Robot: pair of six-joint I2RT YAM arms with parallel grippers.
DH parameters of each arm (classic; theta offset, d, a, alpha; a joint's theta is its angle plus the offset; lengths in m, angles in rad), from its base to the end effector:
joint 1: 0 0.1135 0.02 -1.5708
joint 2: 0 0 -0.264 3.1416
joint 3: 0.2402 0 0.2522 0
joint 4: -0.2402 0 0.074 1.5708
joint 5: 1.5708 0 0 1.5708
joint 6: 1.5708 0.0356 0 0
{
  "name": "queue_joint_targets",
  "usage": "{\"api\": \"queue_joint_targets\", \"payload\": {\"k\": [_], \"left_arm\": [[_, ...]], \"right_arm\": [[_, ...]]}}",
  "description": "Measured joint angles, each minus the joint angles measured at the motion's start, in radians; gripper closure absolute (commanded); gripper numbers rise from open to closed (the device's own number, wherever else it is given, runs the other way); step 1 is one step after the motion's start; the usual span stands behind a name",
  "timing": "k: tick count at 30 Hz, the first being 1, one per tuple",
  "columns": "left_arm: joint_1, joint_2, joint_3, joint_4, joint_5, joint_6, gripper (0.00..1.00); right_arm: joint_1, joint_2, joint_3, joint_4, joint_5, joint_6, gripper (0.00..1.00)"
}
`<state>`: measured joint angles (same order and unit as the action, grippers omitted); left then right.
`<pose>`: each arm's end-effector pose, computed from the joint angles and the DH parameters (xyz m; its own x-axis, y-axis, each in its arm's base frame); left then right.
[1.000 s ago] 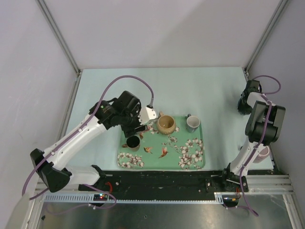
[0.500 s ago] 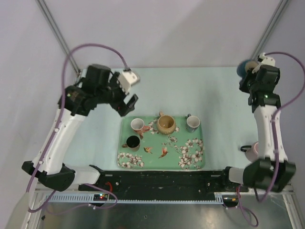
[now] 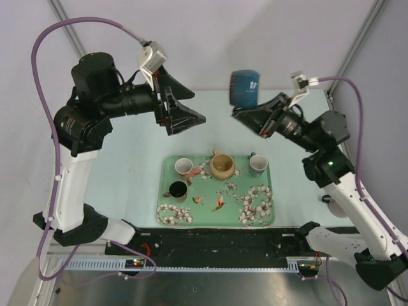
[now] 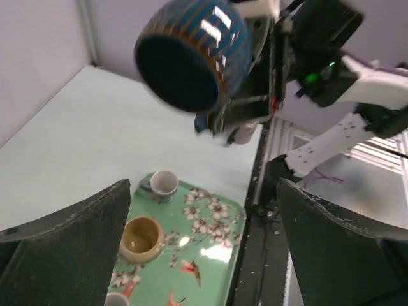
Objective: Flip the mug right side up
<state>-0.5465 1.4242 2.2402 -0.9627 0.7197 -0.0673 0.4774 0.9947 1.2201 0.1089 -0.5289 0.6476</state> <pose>0.1632 -0.1267 0.5795 -0.1883 0.0554 -0.9805 0.9374 0.3080 -0.1627 0.1698 0.1081 0.4825 -0.2623 0.4507 -0.8533 -0.8298 0.3460 0.4378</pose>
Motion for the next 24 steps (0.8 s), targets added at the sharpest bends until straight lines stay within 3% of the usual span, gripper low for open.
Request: {"api": "queue_joint_targets", "payload": {"k": [3, 7, 13, 15, 18, 22, 24], "left_arm": [[-0.016, -0.003, 0.008, 0.047, 0.028, -0.051, 0.01], [-0.02, -0.01, 0.008, 0.089, 0.041, -0.092, 0.05], [-0.029, -0.023, 0.007, 0.138, 0.049, -0.13, 0.2], [-0.029, -0.026, 0.004, 0.143, 0.049, -0.15, 0.3], [-0.034, -0.028, -0.009, 0.174, 0.055, -0.184, 0.54], [-0.041, -0.031, -0.042, 0.202, 0.072, -0.229, 0.7], [-0.041, -0.034, -0.053, 0.203, 0.078, -0.255, 0.91]], "right_arm": [[0.137, 0.045, -0.005, 0.112, -0.004, 0.063, 1.0], [0.232, 0.106, -0.005, 0.223, -0.01, 0.121, 1.0], [0.303, 0.192, 0.02, 0.25, 0.004, 0.137, 1.0], [0.323, 0.218, 0.052, 0.249, 0.016, 0.133, 1.0], [0.349, 0.237, 0.095, 0.248, 0.023, 0.116, 1.0], [0.37, 0.24, 0.117, 0.225, 0.032, 0.084, 1.0], [0.369, 0.24, 0.117, 0.216, 0.043, 0.065, 1.0]]}}
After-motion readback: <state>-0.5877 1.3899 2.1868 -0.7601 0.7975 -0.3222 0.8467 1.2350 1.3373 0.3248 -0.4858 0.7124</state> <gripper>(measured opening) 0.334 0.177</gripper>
